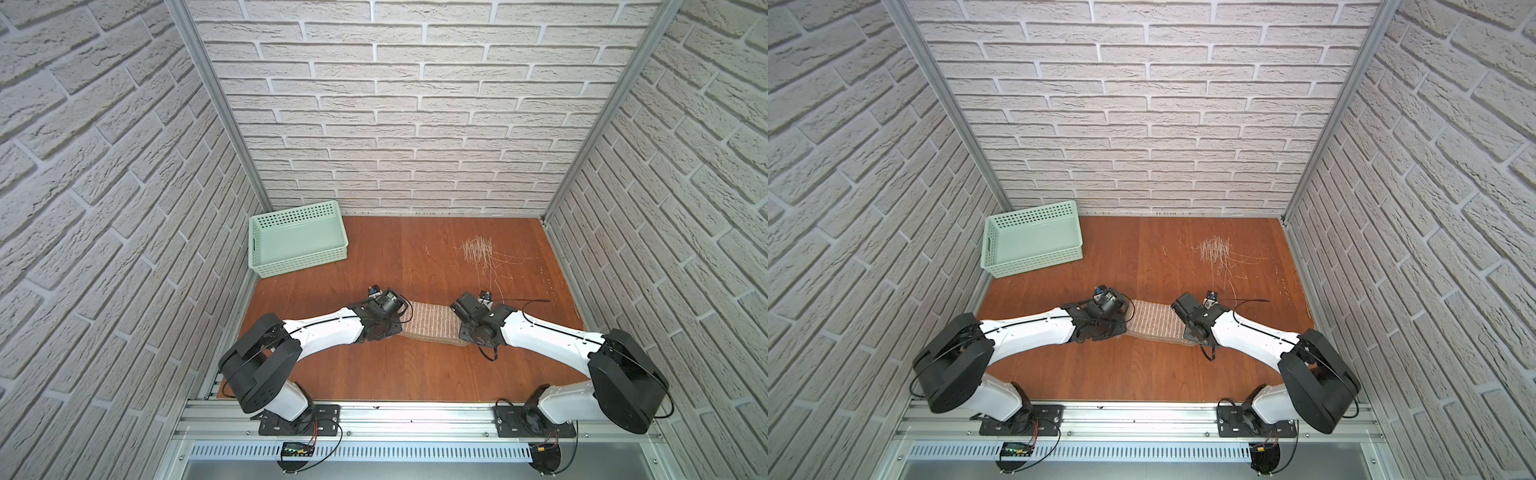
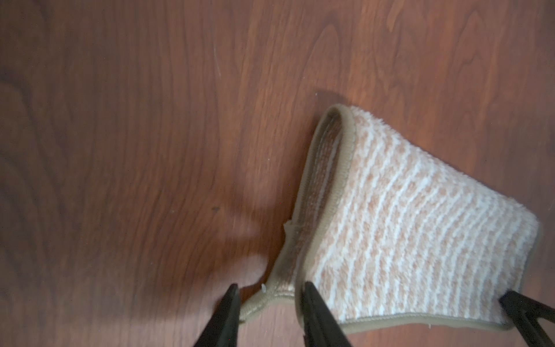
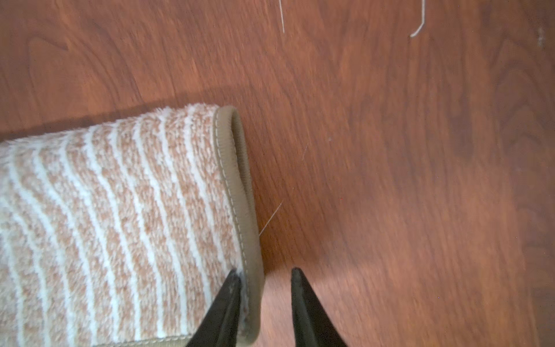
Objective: Fold the square dishcloth
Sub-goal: Smooth out the cleaning item at the center of the board.
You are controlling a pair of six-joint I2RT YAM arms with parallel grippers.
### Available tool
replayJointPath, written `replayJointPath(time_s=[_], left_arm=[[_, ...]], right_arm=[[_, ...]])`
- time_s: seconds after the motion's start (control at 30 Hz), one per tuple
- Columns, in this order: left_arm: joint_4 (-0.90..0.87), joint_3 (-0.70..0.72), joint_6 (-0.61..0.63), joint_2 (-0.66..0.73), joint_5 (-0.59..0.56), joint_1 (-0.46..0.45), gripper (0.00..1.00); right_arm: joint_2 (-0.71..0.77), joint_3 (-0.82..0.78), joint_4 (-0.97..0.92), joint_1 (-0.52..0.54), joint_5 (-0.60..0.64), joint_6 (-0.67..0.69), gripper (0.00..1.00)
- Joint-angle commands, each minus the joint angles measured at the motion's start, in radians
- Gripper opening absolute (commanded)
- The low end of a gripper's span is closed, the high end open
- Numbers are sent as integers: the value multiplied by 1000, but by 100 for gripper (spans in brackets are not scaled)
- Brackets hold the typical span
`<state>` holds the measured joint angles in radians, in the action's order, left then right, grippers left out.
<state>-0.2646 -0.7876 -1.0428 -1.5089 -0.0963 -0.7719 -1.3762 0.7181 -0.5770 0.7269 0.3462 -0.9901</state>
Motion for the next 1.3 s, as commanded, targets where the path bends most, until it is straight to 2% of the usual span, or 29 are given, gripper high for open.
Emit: replayJointPath(time_s=[0.0, 0.17, 0.27, 0.57, 0.77, 0.9, 1.03, 1.27], left_arm=[[-25, -3, -14, 40, -45, -5, 37], [-50, -19, -5, 65, -70, -5, 38], [-47, -12, -8, 61, -65, -4, 38], [22, -72, 26, 32, -27, -12, 31], [97, -172, 71, -85, 14, -12, 28], [132, -239, 82, -205, 50, 10, 21], [191, -256, 70, -297, 108, 47, 18], [194, -233, 51, -369, 104, 128, 12]], right_arm=[[52, -4, -59, 5, 52, 8, 34], [93, 6, -88, 6, 75, 8, 35], [93, -2, -76, 5, 68, 4, 32], [37, -44, 6, 5, 5, -24, 30], [-5, -61, 40, 6, -4, -37, 28], [-21, -71, 53, 6, -5, -42, 27], [-29, -87, 68, 6, -5, -41, 27], [-67, -80, 113, -1, -11, -3, 27]])
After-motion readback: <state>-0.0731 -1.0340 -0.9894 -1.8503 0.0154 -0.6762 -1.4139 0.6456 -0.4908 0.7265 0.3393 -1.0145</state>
